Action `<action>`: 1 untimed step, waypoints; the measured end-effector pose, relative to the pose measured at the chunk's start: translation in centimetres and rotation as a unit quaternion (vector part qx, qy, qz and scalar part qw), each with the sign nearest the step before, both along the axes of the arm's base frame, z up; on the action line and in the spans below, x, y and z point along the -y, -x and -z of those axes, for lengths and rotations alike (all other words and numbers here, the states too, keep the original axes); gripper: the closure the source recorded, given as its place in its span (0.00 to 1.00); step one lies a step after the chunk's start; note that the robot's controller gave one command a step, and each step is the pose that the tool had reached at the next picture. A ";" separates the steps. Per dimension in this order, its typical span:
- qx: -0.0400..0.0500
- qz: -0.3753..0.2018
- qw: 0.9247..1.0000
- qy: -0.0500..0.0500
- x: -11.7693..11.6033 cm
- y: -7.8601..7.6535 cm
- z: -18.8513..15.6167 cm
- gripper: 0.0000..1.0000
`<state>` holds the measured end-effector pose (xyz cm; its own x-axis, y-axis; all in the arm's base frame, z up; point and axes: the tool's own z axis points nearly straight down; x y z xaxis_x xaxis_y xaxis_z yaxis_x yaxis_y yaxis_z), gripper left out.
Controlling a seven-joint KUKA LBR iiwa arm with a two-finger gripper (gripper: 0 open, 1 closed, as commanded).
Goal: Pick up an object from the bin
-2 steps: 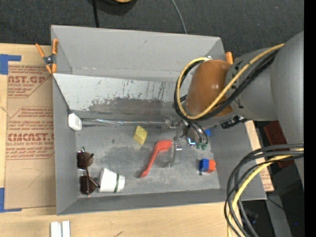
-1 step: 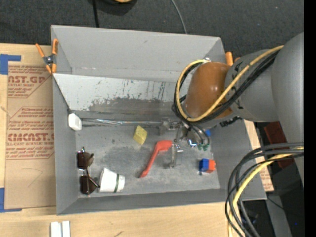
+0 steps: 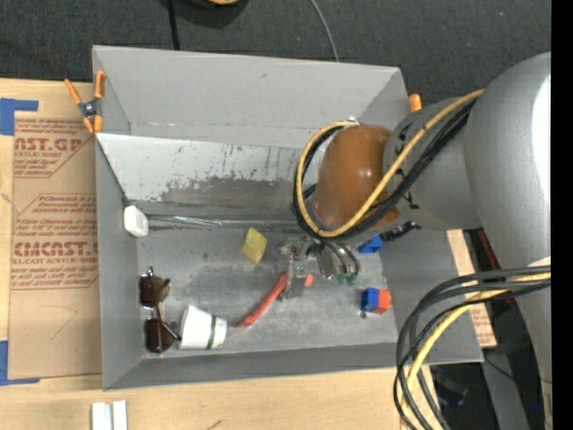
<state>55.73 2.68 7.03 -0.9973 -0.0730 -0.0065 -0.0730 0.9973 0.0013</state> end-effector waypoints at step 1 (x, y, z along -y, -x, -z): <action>0.000 0.000 1.000 0.000 0.0 0.0 0.0 1.00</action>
Offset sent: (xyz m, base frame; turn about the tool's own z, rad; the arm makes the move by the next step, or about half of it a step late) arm 0.0118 -0.0023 0.0472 -0.0391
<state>55.73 2.69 7.03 -0.9972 -0.0738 -0.0064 -0.0739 0.9973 0.0015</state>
